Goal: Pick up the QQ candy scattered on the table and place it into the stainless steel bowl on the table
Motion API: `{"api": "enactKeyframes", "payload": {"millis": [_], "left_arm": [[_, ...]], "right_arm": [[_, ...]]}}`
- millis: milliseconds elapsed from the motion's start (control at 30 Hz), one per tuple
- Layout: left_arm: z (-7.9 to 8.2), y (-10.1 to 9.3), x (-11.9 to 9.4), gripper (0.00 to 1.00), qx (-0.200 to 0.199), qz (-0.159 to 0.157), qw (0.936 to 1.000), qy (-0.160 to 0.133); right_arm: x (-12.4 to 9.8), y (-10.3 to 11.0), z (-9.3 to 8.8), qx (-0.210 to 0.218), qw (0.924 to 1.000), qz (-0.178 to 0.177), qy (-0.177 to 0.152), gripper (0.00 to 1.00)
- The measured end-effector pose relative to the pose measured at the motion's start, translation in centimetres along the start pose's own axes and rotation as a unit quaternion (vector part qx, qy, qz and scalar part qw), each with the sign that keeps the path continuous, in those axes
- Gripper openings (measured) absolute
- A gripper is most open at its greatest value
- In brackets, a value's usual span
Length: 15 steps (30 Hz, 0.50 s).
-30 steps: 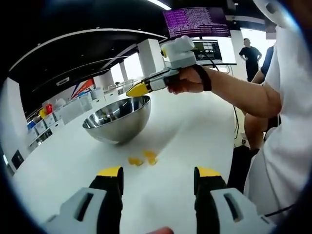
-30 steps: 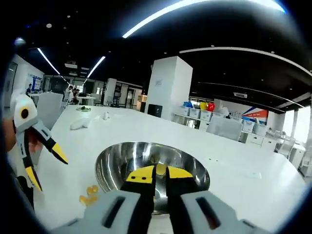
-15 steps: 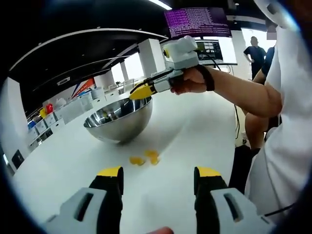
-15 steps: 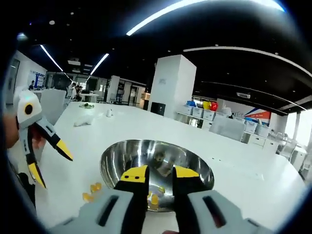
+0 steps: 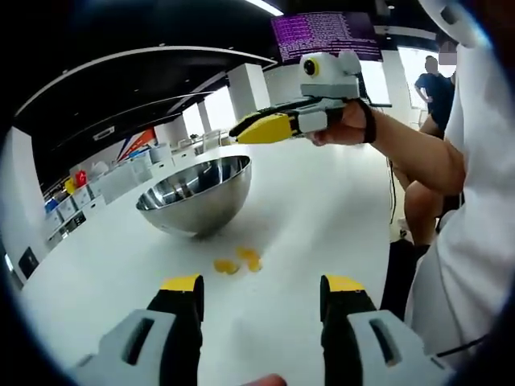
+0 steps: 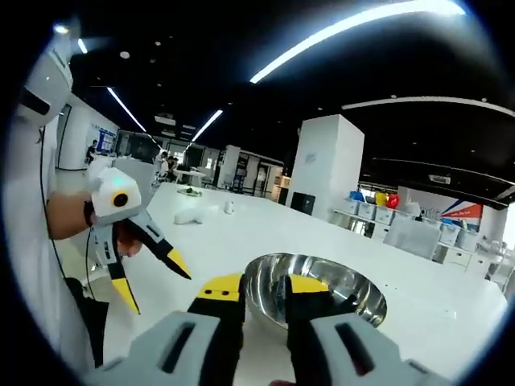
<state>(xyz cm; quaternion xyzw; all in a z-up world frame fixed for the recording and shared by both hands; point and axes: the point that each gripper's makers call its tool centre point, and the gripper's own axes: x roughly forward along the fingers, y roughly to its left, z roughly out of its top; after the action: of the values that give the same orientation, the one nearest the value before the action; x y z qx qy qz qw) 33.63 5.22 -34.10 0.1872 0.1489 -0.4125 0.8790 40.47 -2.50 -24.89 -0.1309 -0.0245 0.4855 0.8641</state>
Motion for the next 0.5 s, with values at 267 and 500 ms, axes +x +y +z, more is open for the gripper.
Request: {"api": "enactKeyframes", "payload": {"millis": [267, 500], "left_arm": [[-0.2, 0.1, 0.0, 0.58, -0.002, 0.001, 1.0, 0.001], [0.2, 0.0, -0.4, 0.58, 0.004, 0.004, 1.0, 0.002]], "right_arm": [[-1.1, 1.2, -3.1, 0.002, 0.9989, 0.016, 0.044, 0.21], [-1.2, 2.8, -6.7, 0.004, 0.995, 0.036, 0.093, 0.2]]}}
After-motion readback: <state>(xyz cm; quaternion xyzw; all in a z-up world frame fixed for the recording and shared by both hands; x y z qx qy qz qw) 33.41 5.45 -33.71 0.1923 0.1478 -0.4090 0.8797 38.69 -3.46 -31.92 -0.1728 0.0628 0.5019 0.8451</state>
